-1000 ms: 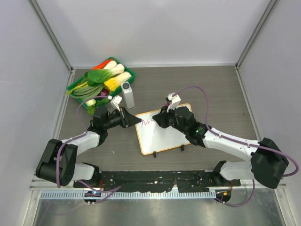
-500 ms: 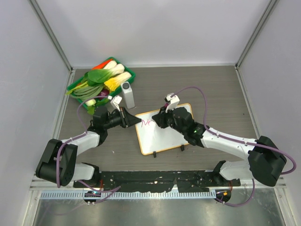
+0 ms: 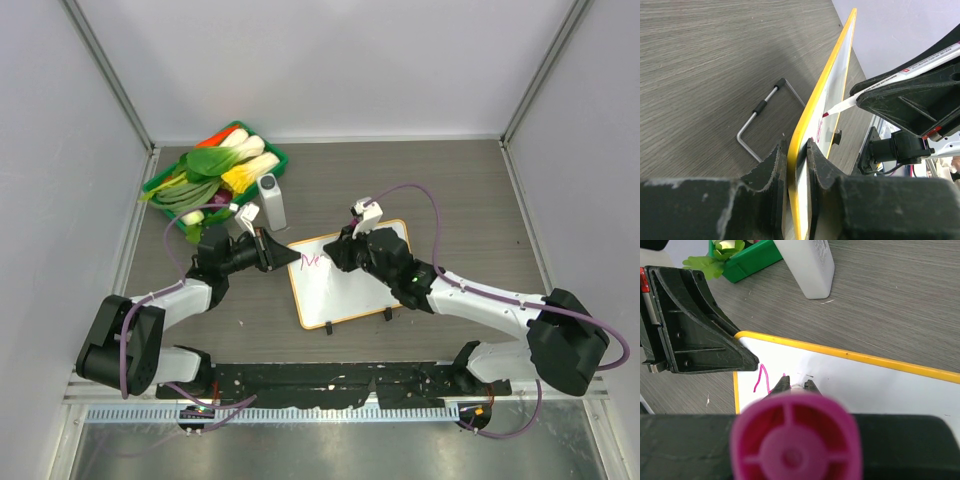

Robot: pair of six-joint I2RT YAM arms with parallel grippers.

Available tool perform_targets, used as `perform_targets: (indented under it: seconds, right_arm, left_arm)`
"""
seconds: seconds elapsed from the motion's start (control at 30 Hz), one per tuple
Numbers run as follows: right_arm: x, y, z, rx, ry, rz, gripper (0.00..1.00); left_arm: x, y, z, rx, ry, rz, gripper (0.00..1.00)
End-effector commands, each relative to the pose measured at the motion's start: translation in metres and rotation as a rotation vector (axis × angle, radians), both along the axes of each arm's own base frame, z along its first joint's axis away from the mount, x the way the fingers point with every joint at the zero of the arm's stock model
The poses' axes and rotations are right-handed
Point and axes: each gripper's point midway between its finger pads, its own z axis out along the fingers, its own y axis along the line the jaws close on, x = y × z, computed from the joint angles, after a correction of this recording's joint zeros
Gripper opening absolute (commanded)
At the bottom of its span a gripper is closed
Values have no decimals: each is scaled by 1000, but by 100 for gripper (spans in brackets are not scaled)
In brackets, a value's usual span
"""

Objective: Write a sentence on the whiteboard

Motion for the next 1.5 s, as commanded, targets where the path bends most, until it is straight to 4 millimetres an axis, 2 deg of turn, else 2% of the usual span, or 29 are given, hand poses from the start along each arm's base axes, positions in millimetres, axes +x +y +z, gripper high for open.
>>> perform_targets:
  seconds: [0.0,0.47,0.57,0.97,1.27,1.47]
  right_arm:
    - [3,-5,-1,-15,-18,-26,2]
    - [-15,-16,-28,-27,42,-23,1]
    - [-13,-16,-27,-29,39,-33,1]
    - [13,-16,10,-21,-57,-123,1]
    - [11,-15,2,-30,-35,-115,1]
    - [1,-22,-15,-64,0,-96,1]
  left_arm:
    - [3,4,-12,62,-23,8,0]
    - [3,3,-13,64,-19,6,0]
    - [3,3,-14,63,-16,6,0]
    - [3,3,-13,63,-22,6,0]
    - [3,3,-13,64,-20,4,0]
    - [2,3,-14,65,-18,6,0]
